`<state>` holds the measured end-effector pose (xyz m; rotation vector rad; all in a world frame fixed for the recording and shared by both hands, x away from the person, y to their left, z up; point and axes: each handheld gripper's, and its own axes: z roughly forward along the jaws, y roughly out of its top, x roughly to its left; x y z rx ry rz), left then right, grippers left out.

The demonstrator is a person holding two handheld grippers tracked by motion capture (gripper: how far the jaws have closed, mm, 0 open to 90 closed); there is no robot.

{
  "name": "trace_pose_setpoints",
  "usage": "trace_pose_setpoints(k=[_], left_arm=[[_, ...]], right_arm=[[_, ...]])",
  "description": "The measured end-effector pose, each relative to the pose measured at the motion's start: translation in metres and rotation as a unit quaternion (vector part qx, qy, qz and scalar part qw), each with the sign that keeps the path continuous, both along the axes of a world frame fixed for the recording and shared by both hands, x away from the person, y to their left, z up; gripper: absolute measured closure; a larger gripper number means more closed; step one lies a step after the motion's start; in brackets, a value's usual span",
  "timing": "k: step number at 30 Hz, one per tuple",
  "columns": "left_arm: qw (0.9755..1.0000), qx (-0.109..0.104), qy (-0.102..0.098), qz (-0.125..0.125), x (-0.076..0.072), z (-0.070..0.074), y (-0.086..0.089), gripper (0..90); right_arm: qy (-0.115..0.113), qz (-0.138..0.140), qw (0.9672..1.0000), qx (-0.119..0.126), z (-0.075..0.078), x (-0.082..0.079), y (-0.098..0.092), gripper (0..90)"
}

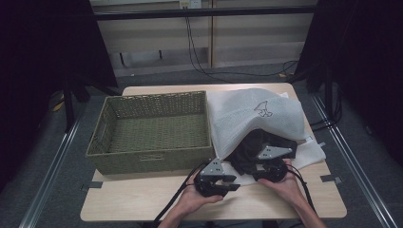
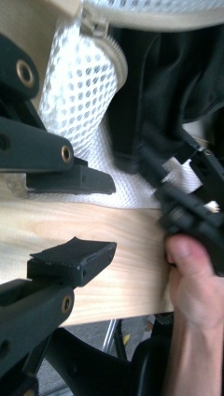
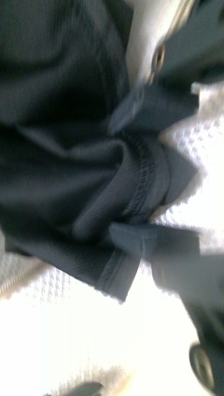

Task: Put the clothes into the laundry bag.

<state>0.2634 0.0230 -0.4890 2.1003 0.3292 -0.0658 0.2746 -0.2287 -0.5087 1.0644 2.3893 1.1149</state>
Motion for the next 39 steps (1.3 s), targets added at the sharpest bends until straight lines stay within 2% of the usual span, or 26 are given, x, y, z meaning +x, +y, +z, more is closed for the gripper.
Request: trace_pose_setpoints(k=[2,3,4,7,8,11,13,15,16,17,18,19,21,22,23,24,25,26,27,29,31,34,35,36,37,39], left_arm=[[0.9997,0.023,0.000,0.002,0.002,-0.003,-0.003,63.0],[0.9992,0.041,-0.003,0.005,0.004,-0.006,-0.005,62.6],[0.9989,0.046,0.000,0.007,0.004,-0.007,-0.006,61.8],[0.9970,0.076,0.001,0.017,0.007,-0.011,-0.005,61.6],[0.9968,0.077,0.000,0.022,0.007,-0.013,-0.005,61.7],[0.9954,0.090,-0.013,0.029,0.010,-0.012,0.000,63.8],[0.9932,0.107,-0.025,0.038,0.012,-0.010,0.003,68.0],[0.9935,0.105,-0.031,0.032,0.011,-0.010,0.003,69.8],[0.9946,0.093,-0.031,0.034,0.010,-0.009,0.003,73.6],[0.9964,0.077,-0.021,0.030,0.010,-0.008,0.003,74.5],[0.9979,0.059,-0.016,0.020,0.010,-0.005,0.001,74.4],[0.9987,0.046,-0.020,0.008,0.009,-0.003,-0.002,73.2],[0.9994,0.030,-0.016,-0.009,0.007,0.002,-0.015,69.7],[0.9991,0.032,-0.024,-0.016,0.007,0.004,-0.024,68.0],[0.9991,0.027,-0.021,-0.024,0.009,0.003,-0.035,66.9],[0.9990,0.033,-0.018,-0.023,0.011,0.002,-0.042,64.6],[0.9985,0.044,-0.024,-0.024,0.012,0.001,-0.050,63.5],[0.9981,0.047,-0.020,-0.033,0.014,0.001,-0.055,61.8],[0.9983,0.042,-0.010,-0.039,0.016,-0.001,-0.063,59.6],[0.9967,0.072,-0.029,-0.023,0.019,-0.004,-0.074,54.9],[0.9970,0.063,-0.028,-0.034,0.019,-0.005,-0.078,54.0],[0.9960,0.079,-0.022,-0.035,0.021,-0.012,-0.084,49.2],[0.9952,0.089,-0.027,-0.030,0.021,-0.015,-0.086,48.4],[0.9959,0.081,-0.030,-0.027,0.022,-0.016,-0.086,48.7],[0.9954,0.087,-0.034,-0.019,0.022,-0.015,-0.085,50.9],[0.9936,0.097,-0.056,-0.005,0.021,-0.015,-0.085,62.8]], right_arm=[[0.002,-0.009,1.0000,0.000,0.002,0.004,-0.002,73.6],[0.004,-0.012,0.9999,-0.001,0.004,0.005,-0.003,77.5],[0.002,-0.014,0.9999,-0.005,0.005,0.008,-0.003,79.9],[0.005,-0.024,0.9997,-0.003,0.007,0.013,-0.006,81.8],[0.005,-0.028,0.9996,0.000,0.007,0.016,-0.009,82.0],[0.002,-0.040,0.9992,0.005,0.009,0.021,-0.016,82.3],[0.001,-0.045,0.9990,0.009,0.011,0.022,-0.020,82.4],[0.000,-0.048,0.9987,0.016,0.013,0.023,-0.022,82.4],[-0.001,-0.047,0.9987,0.018,0.014,0.024,-0.022,82.4],[0.000,-0.043,0.9989,0.018,0.015,0.024,-0.022,82.4],[0.000,-0.041,0.9990,0.019,0.015,0.024,-0.022,82.4],[0.000,-0.039,0.9990,0.022,0.015,0.024,-0.021,82.4],[0.002,-0.034,0.9991,0.024,0.016,0.024,-0.021,82.4],[0.002,-0.034,0.9991,0.027,0.016,0.025,-0.022,82.4],[0.003,-0.035,0.9989,0.030,0.017,0.025,-0.022,82.3],[0.003,-0.034,0.9988,0.034,0.017,0.025,-0.022,82.3],[0.004,-0.034,0.9987,0.036,0.018,0.024,-0.023,82.4],[0.000,-0.032,0.9988,0.036,0.018,0.024,-0.023,82.3],[0.001,-0.032,0.9988,0.038,0.019,0.024,-0.023,82.3],[0.001,-0.029,0.9988,0.040,0.020,0.024,-0.024,82.3],[0.004,-0.030,0.9986,0.043,0.019,0.024,-0.025,82.3],[0.004,-0.025,0.9987,0.044,0.019,0.025,-0.026,82.2],[0.004,-0.025,0.9987,0.044,0.019,0.025,-0.026,82.2],[0.005,-0.025,0.9986,0.045,0.019,0.026,-0.026,82.1],[0.006,-0.025,0.9986,0.046,0.019,0.026,-0.026,82.0],[0.005,-0.026,0.9985,0.047,0.020,0.026,-0.026,81.9]])
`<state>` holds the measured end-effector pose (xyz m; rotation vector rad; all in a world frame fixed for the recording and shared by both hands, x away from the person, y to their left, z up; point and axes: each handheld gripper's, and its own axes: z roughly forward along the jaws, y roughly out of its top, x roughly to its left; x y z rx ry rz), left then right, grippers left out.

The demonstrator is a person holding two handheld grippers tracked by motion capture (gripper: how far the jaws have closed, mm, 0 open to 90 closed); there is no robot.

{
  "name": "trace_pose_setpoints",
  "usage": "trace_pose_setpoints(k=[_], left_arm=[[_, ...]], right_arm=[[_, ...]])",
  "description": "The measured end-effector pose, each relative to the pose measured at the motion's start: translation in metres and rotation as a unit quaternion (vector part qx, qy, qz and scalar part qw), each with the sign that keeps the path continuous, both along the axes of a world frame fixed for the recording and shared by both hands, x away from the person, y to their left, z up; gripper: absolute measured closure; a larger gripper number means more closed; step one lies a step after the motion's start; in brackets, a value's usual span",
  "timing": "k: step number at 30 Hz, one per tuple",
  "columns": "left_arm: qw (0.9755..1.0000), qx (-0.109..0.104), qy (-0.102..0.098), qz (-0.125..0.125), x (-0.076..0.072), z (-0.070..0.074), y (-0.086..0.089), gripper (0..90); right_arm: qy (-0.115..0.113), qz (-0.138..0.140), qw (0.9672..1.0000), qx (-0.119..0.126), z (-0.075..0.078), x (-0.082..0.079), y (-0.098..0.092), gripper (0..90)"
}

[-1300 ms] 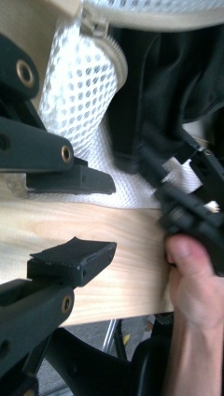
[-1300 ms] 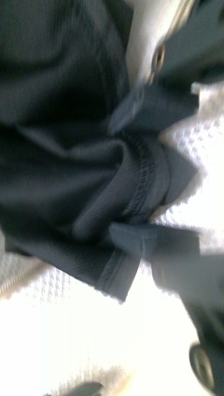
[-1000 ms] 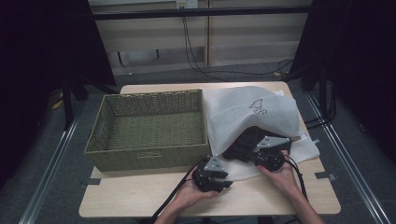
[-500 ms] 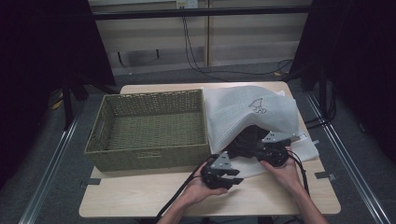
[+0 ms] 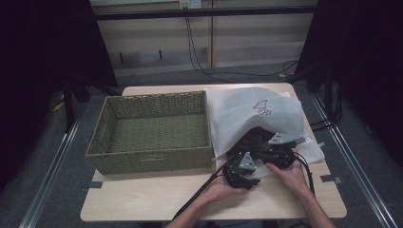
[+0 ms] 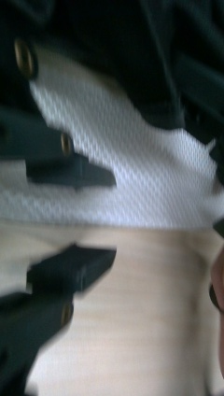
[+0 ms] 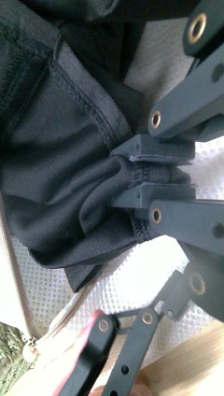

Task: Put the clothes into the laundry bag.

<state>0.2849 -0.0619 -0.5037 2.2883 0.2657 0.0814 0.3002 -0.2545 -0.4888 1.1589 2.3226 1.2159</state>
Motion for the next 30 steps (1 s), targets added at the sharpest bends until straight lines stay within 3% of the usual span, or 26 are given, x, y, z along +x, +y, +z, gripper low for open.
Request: trace_pose_setpoints(k=[2,3,5,7,8,10,17,23,30], left_arm=[[0.9998,0.005,0.001,0.017,0.002,0.001,0.001,78.0],[0.9998,-0.004,0.007,0.021,0.002,0.000,0.002,85.9],[0.9997,-0.006,0.015,0.021,0.003,0.001,0.005,89.4],[0.9996,-0.010,0.023,0.014,0.003,0.001,0.008,90.0],[0.9990,-0.025,0.036,0.008,0.002,0.000,0.009,90.0],[0.9991,-0.024,0.034,-0.006,-0.001,0.003,0.013,90.0],[0.9972,-0.055,0.045,-0.024,-0.010,0.010,0.025,90.0],[0.9963,-0.057,0.036,-0.053,-0.020,0.015,0.034,90.0],[0.9948,-0.063,0.041,-0.069,-0.023,0.015,0.035,90.0]], right_arm=[[0.001,-0.001,1.0000,0.001,0.000,0.001,0.000,81.8],[0.001,0.001,1.0000,0.001,0.000,0.002,0.000,81.7],[0.004,0.001,1.0000,0.001,0.000,0.005,0.001,81.5],[0.005,0.001,1.0000,0.003,0.001,0.009,0.001,81.2],[0.006,0.002,1.0000,0.003,0.001,0.010,0.001,81.2],[0.009,-0.002,0.9999,0.003,0.002,0.016,0.001,81.0],[0.013,-0.005,0.9999,-0.006,0.002,0.032,0.004,80.1],[0.027,-0.009,0.9995,-0.014,0.002,0.046,0.010,80.1],[0.021,-0.030,0.9990,-0.025,0.002,0.062,0.013,80.3]])
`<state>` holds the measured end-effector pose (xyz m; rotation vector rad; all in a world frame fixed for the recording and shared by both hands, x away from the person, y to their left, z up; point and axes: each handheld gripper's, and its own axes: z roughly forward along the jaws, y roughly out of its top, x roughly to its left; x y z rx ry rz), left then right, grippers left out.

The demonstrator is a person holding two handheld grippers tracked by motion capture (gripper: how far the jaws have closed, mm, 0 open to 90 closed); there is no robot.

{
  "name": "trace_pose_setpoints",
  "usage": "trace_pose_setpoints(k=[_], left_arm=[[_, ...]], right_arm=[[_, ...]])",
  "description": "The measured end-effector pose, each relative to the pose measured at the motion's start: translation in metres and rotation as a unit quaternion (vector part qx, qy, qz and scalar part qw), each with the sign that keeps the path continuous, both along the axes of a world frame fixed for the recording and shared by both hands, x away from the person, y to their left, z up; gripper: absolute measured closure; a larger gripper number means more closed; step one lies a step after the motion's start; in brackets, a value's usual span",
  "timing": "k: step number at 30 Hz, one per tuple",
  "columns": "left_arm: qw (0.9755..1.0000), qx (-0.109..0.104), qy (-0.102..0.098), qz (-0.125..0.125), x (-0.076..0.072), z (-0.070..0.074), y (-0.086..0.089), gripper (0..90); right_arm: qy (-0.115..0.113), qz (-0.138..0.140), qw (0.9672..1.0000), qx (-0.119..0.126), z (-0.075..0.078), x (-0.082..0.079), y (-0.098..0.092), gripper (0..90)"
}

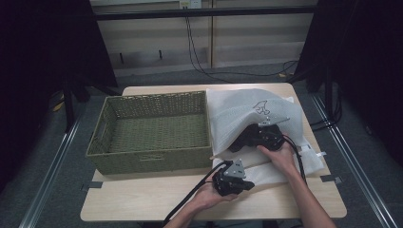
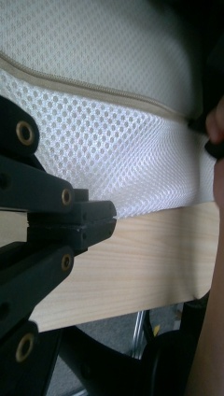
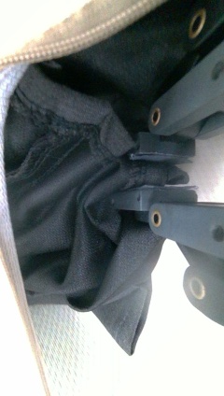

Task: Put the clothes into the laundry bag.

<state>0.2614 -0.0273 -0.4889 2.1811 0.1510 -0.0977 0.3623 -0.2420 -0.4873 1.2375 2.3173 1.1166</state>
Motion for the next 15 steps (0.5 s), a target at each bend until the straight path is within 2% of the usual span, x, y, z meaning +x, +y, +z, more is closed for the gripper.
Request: trace_pose_setpoints(k=[3,5,8,10,12,15], left_arm=[[0.9999,0.007,-0.002,-0.010,-0.004,0.002,-0.001,90.0],[0.9999,0.004,-0.007,-0.013,-0.006,0.003,-0.001,90.0],[0.9998,-0.004,-0.001,-0.017,-0.006,0.004,0.002,90.0],[0.9995,-0.006,0.001,-0.033,-0.006,0.006,0.003,90.0],[0.9993,-0.009,0.002,-0.037,-0.009,0.008,0.002,90.0],[0.9992,-0.008,0.001,-0.040,-0.010,0.008,0.001,90.0]], right_arm=[[-0.013,-0.013,0.9998,-0.012,0.000,0.012,0.002,80.6],[-0.020,-0.024,0.9994,-0.016,-0.001,0.021,0.003,80.6],[-0.029,-0.032,0.9990,-0.015,0.001,0.031,0.003,80.6],[-0.037,-0.041,0.9984,-0.015,0.005,0.039,0.001,80.4],[-0.054,-0.054,0.9969,-0.020,0.005,0.043,-0.002,80.2],[-0.046,-0.069,0.9964,-0.019,-0.008,0.048,-0.007,79.3]])
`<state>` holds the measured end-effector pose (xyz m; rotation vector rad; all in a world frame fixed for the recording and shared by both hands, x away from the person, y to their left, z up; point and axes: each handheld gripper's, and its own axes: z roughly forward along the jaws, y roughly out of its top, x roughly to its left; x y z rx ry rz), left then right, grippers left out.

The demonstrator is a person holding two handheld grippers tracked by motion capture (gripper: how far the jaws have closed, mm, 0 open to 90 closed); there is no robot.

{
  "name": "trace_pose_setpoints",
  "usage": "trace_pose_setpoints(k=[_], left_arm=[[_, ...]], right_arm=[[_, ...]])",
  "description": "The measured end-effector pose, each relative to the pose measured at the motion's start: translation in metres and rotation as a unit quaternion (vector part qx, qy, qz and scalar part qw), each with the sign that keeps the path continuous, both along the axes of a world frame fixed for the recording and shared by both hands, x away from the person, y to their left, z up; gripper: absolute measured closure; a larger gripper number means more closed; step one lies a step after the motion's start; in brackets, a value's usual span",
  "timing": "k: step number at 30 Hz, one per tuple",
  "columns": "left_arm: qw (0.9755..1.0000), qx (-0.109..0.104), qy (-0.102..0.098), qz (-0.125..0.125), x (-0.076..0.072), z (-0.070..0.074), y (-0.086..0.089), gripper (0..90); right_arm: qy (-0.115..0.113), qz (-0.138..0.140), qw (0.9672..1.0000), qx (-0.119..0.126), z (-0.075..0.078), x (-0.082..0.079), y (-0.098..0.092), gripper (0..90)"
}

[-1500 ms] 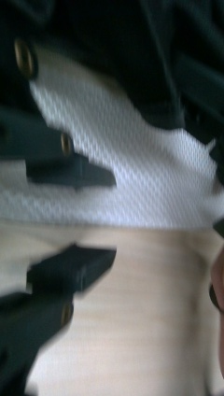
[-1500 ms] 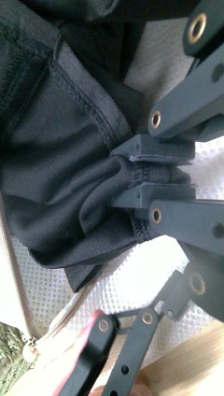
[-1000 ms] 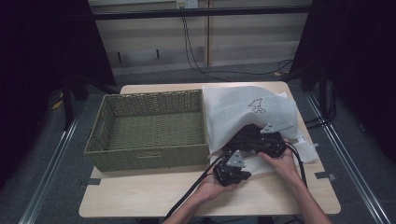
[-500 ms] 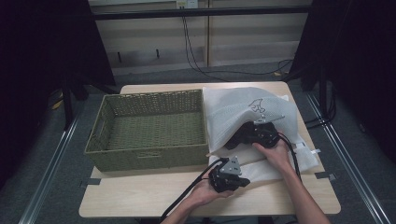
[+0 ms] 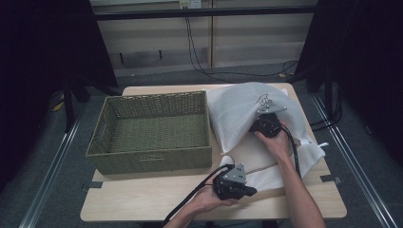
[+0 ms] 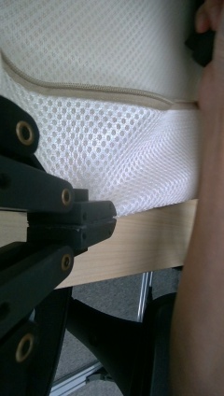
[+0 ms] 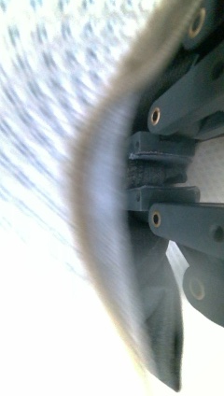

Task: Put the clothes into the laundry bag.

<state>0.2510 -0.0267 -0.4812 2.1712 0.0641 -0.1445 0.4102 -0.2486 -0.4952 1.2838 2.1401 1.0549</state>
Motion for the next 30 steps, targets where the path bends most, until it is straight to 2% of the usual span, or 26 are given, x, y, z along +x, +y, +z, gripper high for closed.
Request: trace_pose_setpoints(k=[2,3,6,9,11,12,13,14,16,20,22,23,26,27,28,30], left_arm=[[0.9999,-0.002,0.008,0.007,0.000,-0.003,-0.001,90.0],[0.9999,-0.005,0.004,0.011,0.000,-0.004,0.000,90.0],[0.9995,-0.012,0.013,0.026,0.001,-0.004,0.003,88.5],[0.9991,-0.022,0.019,0.031,0.001,-0.002,0.009,80.5],[0.9987,-0.030,0.019,0.036,0.000,0.000,0.015,74.3],[0.9984,-0.034,0.021,0.039,-0.001,0.002,0.017,72.5],[0.9976,-0.046,0.023,0.046,-0.002,0.003,0.021,71.0],[0.9975,-0.047,0.017,0.050,-0.002,0.005,0.025,69.3],[0.9962,-0.058,0.017,0.063,0.001,0.009,0.035,68.4],[0.9920,-0.068,0.017,0.105,0.013,0.011,0.055,70.2],[0.9892,-0.071,0.014,0.127,0.019,0.013,0.067,71.4],[0.9876,-0.079,0.020,0.134,0.022,0.013,0.073,72.3],[0.9848,-0.086,0.016,0.151,0.027,0.016,0.086,71.6],[0.9825,-0.090,0.012,0.162,0.029,0.018,0.092,70.9],[0.9815,-0.088,0.008,0.170,0.030,0.019,0.094,69.2],[0.9811,-0.076,0.004,0.178,0.032,0.019,0.096,65.2]], right_arm=[[0.005,-0.005,0.9998,0.016,-0.004,-0.002,-0.001,76.6],[0.008,-0.002,0.9998,0.020,-0.003,-0.005,-0.002,73.7],[0.019,0.015,0.9994,0.024,0.004,-0.017,-0.004,59.2],[0.028,0.038,0.9975,0.053,0.013,-0.036,-0.009,50.0],[0.022,0.049,0.9969,0.057,0.020,-0.048,-0.012,49.2],[0.021,0.054,0.9966,0.059,0.025,-0.060,-0.015,48.5],[0.018,0.058,0.9961,0.063,0.027,-0.065,-0.018,48.4],[0.015,0.059,0.9959,0.066,0.029,-0.073,-0.022,48.4],[0.010,0.057,0.9957,0.072,0.032,-0.089,-0.031,48.5],[-0.010,0.035,0.9966,0.074,0.040,-0.115,-0.051,50.2],[-0.024,0.020,0.9977,0.059,0.047,-0.126,-0.060,52.2],[-0.029,0.012,0.9978,0.058,0.050,-0.131,-0.066,52.7],[-0.045,-0.012,0.9973,0.057,0.058,-0.140,-0.085,52.8],[-0.048,-0.021,0.9971,0.055,0.060,-0.142,-0.090,51.3],[-0.053,-0.039,0.9964,0.053,0.062,-0.145,-0.099,47.6],[-0.054,-0.057,0.9956,0.051,0.061,-0.146,-0.110,45.3]])
